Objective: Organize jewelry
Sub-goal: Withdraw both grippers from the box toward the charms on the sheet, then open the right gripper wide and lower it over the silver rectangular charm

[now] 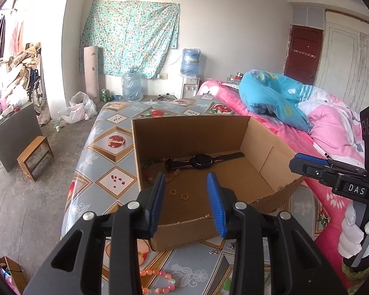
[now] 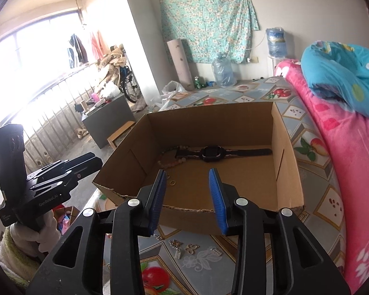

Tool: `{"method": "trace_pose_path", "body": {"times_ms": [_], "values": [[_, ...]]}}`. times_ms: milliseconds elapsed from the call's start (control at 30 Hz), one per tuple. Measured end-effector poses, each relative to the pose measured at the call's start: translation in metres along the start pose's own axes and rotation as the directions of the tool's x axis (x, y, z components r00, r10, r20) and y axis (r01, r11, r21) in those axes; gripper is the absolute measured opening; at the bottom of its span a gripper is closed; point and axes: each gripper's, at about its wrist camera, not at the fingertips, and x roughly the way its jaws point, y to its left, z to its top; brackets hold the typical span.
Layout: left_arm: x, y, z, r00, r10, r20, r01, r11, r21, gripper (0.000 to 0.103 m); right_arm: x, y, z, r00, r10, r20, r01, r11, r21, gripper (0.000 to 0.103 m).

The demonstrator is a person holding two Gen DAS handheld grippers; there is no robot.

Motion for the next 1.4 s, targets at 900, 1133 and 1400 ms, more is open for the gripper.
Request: {"method": "trace_pose_path", "body": {"times_ms": [900, 1133, 1400], "values": [[0.045, -0.061, -0.103, 0.957, 0.019, -0.288, 0.029, 0.986, 0.163, 0.049, 0.038, -0.033, -0.112, 0.922, -0.264, -0.283, 0.248, 0.965, -0.089, 0.068], [0.048, -0.06, -0.107, 0.955, 0.029, -0.294, 0.019, 0.987, 0.158, 0.049, 0.048, -0.04, -0.12, 0.91, -0.277, -0.31, 0.255, 0.961, -0.109, 0.081], [0.048, -0.055, -0.106, 0.957, 0.023, -0.289, 0.017, 0.99, 0.137, 0.049, 0.054, -0.043, -0.118, 0.918, -0.227, -0.326, 0.21, 0.974, -0.087, 0.095]]}}
